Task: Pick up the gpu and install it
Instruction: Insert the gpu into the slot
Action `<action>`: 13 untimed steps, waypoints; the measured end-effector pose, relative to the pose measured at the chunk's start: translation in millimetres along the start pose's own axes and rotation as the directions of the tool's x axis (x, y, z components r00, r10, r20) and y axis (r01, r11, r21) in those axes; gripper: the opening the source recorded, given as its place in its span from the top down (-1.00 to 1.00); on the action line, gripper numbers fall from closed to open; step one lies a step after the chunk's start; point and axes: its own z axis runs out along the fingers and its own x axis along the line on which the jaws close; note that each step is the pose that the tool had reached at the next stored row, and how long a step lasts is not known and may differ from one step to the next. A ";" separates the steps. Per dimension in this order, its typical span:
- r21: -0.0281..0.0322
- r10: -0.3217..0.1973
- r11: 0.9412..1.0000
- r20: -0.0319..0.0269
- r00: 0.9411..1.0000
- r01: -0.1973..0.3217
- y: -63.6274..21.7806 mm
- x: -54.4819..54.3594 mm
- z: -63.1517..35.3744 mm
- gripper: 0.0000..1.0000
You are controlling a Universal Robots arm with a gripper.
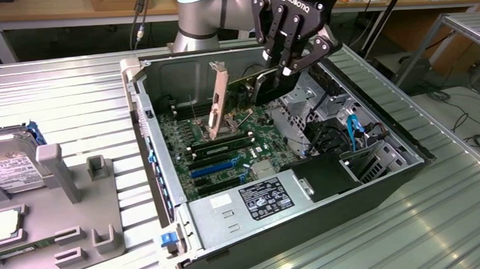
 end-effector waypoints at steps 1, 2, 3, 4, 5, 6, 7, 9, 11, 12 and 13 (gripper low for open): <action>0.000 0.014 1.000 0.001 1.000 -0.014 0.0 0.0 0.6 0.46; 0.001 0.021 1.000 0.002 1.000 -0.021 -0.1 -0.1 1.0 0.46; 0.002 0.040 0.999 0.003 0.999 -0.040 -0.2 -0.2 2.2 0.46; 0.003 0.056 0.998 0.004 0.998 -0.056 -0.2 -0.3 3.1 0.46; 0.003 0.078 0.997 0.005 0.997 -0.078 -0.3 -0.4 3.9 0.46; 0.004 0.094 0.996 0.006 0.996 -0.094 -0.3 -0.5 4.5 0.46; 0.004 0.105 0.994 0.006 0.994 -0.105 -0.4 -0.6 4.9 0.46; 0.005 0.130 0.991 0.008 0.991 -0.130 -0.5 -0.8 5.9 0.46; 0.005 0.159 0.987 0.009 0.987 -0.159 -0.7 -1.4 6.6 0.46; 0.006 0.168 0.986 0.009 0.986 -0.168 -0.9 -2.1 6.9 0.46; 0.006 0.176 0.984 0.010 0.984 -0.177 -1.2 -3.2 7.1 0.46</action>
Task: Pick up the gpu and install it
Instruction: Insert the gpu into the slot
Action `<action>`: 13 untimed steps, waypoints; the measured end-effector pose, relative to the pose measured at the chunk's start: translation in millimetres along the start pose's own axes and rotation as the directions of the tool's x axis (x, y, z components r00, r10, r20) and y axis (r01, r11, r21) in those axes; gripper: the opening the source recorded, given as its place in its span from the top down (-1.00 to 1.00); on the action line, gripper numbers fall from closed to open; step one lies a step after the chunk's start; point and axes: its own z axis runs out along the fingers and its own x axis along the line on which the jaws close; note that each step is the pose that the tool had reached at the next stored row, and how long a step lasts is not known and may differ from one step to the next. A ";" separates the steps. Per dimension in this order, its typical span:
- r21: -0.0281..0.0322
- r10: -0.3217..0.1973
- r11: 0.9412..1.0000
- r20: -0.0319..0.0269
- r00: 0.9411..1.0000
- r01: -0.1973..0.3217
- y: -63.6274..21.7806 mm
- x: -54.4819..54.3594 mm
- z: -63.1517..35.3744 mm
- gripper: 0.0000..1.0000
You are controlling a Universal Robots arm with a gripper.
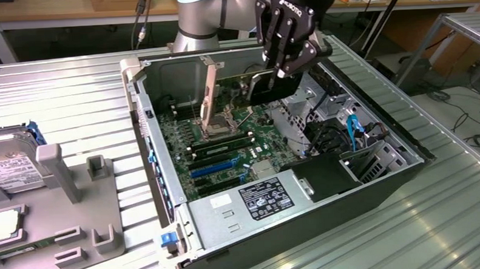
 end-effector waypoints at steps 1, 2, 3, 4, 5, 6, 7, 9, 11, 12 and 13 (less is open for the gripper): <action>0.000 0.006 1.000 0.000 1.000 -0.006 -0.1 -1.1 0.2 0.46; 0.000 0.009 1.000 0.001 1.000 -0.009 -0.2 -1.7 0.3 0.46; 0.000 0.012 1.000 0.001 1.000 -0.012 -0.2 -2.2 0.4 0.46; 0.000 0.015 1.000 0.001 1.000 -0.015 -0.3 -2.6 0.3 0.46; 0.000 0.016 1.000 0.001 1.000 -0.016 -0.3 -2.6 0.4 0.46; 0.000 0.016 1.000 0.001 1.000 -0.016 -0.2 -2.6 0.4 0.46; 0.000 0.016 1.000 0.001 1.000 -0.016 -0.2 -2.6 0.4 0.46; 0.000 0.016 1.000 0.001 1.000 -0.016 -0.3 -2.9 1.0 0.46; 0.001 0.016 1.000 0.001 1.000 -0.016 -0.4 -3.1 2.5 0.46; 0.001 0.017 1.000 0.001 1.000 -0.017 -0.5 -3.2 3.7 0.46; 0.002 0.017 1.000 0.001 1.000 -0.017 -0.5 -3.2 4.6 0.46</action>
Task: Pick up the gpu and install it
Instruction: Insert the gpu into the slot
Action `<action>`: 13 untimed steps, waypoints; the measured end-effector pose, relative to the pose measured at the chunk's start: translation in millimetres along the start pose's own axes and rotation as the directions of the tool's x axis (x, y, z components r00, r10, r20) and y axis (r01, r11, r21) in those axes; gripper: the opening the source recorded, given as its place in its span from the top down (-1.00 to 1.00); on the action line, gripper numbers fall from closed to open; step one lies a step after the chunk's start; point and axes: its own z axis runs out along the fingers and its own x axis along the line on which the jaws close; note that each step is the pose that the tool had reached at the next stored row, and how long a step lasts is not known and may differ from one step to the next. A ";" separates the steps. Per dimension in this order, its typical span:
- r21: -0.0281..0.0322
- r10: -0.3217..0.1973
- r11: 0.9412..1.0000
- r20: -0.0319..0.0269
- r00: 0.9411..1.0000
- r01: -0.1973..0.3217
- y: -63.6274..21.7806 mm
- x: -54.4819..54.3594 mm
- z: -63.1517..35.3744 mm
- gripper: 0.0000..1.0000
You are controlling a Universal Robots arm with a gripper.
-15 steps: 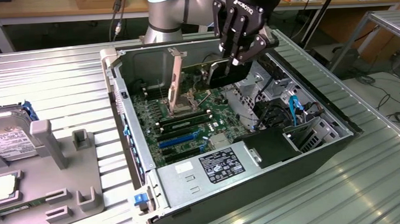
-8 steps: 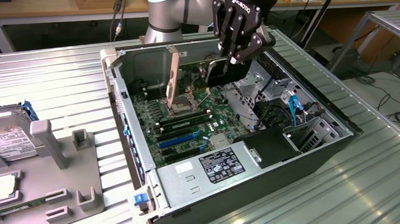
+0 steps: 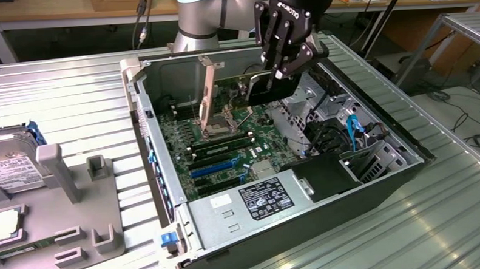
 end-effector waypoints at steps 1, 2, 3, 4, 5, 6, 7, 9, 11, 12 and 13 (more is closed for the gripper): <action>0.000 0.000 1.000 0.000 1.000 0.000 0.0 0.0 0.4 0.46; 0.000 0.000 1.000 0.000 1.000 0.000 -0.1 0.0 1.6 0.46; 0.001 0.000 1.000 0.000 1.000 0.000 -0.1 0.0 2.0 0.46; 0.001 0.000 1.000 0.000 1.000 0.000 -0.1 0.0 2.5 0.46; 0.001 0.001 1.000 0.000 1.000 -0.001 -0.1 0.0 3.3 0.46; 0.001 0.003 1.000 0.000 1.000 -0.003 -0.1 0.0 4.2 0.46; 0.001 0.008 1.000 0.000 1.000 -0.008 -0.2 0.0 4.7 0.46; 0.002 0.050 0.999 0.002 0.999 -0.050 -0.2 0.0 6.0 0.46; 0.002 0.085 0.996 0.004 0.996 -0.085 -0.3 0.0 6.5 0.46; 0.003 0.093 0.996 0.004 0.996 -0.093 -0.2 -0.1 6.7 0.46; 0.005 0.096 0.995 0.005 0.995 -0.096 0.3 -0.5 8.4 0.46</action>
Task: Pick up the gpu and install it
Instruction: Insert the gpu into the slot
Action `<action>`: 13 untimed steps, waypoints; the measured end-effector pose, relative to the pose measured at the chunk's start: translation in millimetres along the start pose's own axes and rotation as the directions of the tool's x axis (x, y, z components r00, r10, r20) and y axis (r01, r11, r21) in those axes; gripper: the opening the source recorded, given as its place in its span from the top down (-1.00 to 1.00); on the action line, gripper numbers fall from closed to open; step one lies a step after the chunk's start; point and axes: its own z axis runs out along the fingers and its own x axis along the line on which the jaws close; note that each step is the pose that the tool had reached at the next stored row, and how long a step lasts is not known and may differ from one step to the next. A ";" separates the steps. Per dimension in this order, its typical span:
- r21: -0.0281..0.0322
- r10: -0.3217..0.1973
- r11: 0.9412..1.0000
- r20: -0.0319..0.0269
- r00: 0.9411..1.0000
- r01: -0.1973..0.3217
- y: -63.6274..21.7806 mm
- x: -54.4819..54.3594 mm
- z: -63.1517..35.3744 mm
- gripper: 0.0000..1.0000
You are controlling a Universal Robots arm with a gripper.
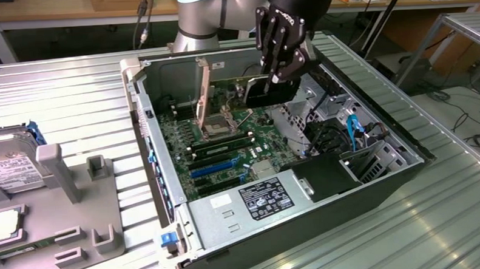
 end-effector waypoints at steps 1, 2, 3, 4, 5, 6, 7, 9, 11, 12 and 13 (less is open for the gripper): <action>0.005 0.000 1.000 0.000 1.000 0.000 0.9 -0.2 1.8 0.46; 0.008 0.000 1.000 0.000 1.000 0.000 1.4 -0.3 2.9 0.46; 0.011 0.000 1.000 0.000 1.000 0.000 2.1 -0.3 4.1 0.46; 0.016 0.000 1.000 0.000 1.000 0.000 3.1 -0.3 5.7 0.46; 0.020 -0.001 1.000 0.001 1.000 0.001 3.9 -0.3 7.2 0.46; 0.024 -0.001 1.000 0.001 1.000 0.001 4.7 -0.3 8.6 0.46; 0.031 -0.001 1.000 0.001 1.000 0.001 6.0 -0.3 11.0 0.46; 0.039 -0.001 0.999 0.001 1.000 0.001 7.7 -0.2 14.0 0.46; 0.043 -0.001 0.999 0.001 1.000 0.001 8.6 -0.2 15.6 0.46; 0.044 -0.001 0.999 0.001 1.000 0.001 8.9 -0.2 16.3 0.46; 0.046 -0.001 0.999 0.001 1.000 0.000 9.4 -0.1 17.1 0.46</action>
